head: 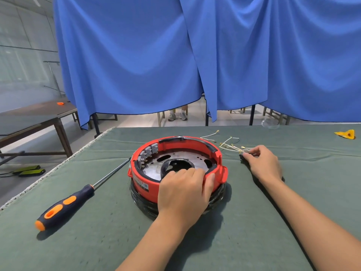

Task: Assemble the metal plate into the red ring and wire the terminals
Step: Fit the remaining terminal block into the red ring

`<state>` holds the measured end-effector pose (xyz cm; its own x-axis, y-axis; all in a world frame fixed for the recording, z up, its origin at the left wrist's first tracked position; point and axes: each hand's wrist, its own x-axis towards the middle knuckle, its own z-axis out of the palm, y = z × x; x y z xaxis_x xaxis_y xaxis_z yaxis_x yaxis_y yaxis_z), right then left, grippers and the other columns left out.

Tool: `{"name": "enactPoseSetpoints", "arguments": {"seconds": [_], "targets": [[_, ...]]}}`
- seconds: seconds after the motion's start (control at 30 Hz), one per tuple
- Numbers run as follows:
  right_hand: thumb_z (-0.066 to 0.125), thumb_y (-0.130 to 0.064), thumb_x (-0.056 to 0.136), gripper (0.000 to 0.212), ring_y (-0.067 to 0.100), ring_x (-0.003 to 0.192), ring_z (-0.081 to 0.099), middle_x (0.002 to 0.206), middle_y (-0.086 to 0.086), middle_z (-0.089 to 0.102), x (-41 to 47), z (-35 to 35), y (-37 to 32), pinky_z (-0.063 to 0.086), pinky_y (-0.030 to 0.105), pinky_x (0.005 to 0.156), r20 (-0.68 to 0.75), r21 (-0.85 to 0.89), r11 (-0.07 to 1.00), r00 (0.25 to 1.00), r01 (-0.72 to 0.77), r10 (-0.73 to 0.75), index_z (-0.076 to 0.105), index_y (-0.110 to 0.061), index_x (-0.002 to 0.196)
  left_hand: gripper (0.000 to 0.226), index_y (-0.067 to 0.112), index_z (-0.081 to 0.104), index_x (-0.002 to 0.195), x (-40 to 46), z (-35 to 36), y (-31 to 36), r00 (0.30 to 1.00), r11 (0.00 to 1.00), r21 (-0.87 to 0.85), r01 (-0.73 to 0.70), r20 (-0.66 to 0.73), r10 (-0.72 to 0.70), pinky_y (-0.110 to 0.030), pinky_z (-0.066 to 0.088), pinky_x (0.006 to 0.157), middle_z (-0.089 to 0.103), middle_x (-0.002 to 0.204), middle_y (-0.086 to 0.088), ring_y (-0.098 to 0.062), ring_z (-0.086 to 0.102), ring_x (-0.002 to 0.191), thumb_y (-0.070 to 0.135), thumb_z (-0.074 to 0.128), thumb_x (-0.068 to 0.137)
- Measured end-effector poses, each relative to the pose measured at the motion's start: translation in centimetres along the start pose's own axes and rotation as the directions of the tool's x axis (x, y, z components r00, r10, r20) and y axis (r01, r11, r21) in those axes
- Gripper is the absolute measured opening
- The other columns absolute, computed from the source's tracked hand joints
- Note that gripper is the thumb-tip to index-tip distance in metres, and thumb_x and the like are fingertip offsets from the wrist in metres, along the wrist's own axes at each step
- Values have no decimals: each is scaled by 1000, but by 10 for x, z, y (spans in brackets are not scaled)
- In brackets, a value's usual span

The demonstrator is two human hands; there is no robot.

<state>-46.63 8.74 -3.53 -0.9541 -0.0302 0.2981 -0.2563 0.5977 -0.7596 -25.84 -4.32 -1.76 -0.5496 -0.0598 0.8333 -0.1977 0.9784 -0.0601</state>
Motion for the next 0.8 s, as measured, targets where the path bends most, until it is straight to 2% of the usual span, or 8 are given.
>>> {"name": "enactPoseSetpoints", "arguments": {"seconds": [0.1, 0.17, 0.27, 0.37, 0.43, 0.57, 0.7, 0.8], "targets": [[65, -32, 85, 14, 20, 73, 65, 80, -5, 65, -23, -9, -6, 41, 32, 64, 22, 206, 978, 999, 35, -40, 53, -26, 82, 43, 20, 65, 59, 3, -5, 1, 998, 999, -22, 36, 47, -35, -25, 38, 45, 60, 50, 5, -18, 56, 45, 42, 42, 88], [66, -27, 86, 18, 18, 55, 66, 80, 0, 69, -43, -13, -11, 46, 33, 63, 93, 326, 945, 994, 23, -57, 48, -26, 86, 45, 20, 63, 56, 4, -10, 2, 995, 998, -32, 59, 81, -56, -23, 36, 44, 58, 47, 5, -18, 54, 43, 43, 41, 87], [67, -18, 84, 25, 24, 41, 54, 71, 8, 70, -67, -20, -17, 45, 31, 50, 165, 484, 873, 986, -61, -23, 43, -23, 91, 38, 20, 61, 55, 4, -15, 1, 992, 996, -59, 61, 112, -55, -23, 33, 43, 57, 46, 4, -18, 55, 43, 43, 50, 84], [63, -13, 83, 15, 19, 30, 44, 57, 10, 68, -84, -31, -21, 35, 20, 35, 192, 522, 846, 981, -111, 11, 51, -20, 88, 46, 17, 53, 49, 3, -19, -7, 989, 990, -99, 96, 120, -84, -22, 22, 43, 51, 41, 2, -19, 51, 39, 47, 49, 84], [61, -9, 86, 9, 15, 28, 42, 51, 9, 63, -94, -39, -22, 30, 16, 30, 221, 577, 807, 975, -126, -5, 57, -14, 80, 57, 14, 46, 44, 4, -22, -19, 986, 981, -136, 135, 116, -120, -22, 20, 44, 47, 38, 0, -20, 47, 38, 50, 39, 87], [61, -11, 89, 22, 12, 29, 41, 52, 10, 58, -106, -47, -28, 27, 14, 30, 271, 663, 729, 962, -169, -23, 64, -10, 67, 58, 12, 46, 41, 0, -23, -45, 994, 970, -225, 87, 86, -69, -24, 27, 42, 46, 37, -2, -22, 46, 38, 47, 36, 87], [62, -29, 89, 22, 11, 33, 41, 58, 11, 65, -107, -49, -34, 30, 15, 33, 388, 688, 667, 922, -287, -4, 69, -13, 76, 41, 16, 49, 45, 0, -30, -33, 999, 984, -176, 42, 12, -41, -23, 31, 43, 50, 43, 0, -21, 48, 42, 26, 45, 85], [66, -35, 77, 24, 12, 39, 50, 67, 8, 69, -110, -49, -38, 40, 19, 35, 512, 693, 601, 859, -398, -21, 71, -13, 83, 36, 17, 51, 53, -3, -29, -11, 996, 967, -239, 91, 38, -84, -23, 29, 50, 53, 50, 4, -17, 49, 49, 28, 42, 87]]}}
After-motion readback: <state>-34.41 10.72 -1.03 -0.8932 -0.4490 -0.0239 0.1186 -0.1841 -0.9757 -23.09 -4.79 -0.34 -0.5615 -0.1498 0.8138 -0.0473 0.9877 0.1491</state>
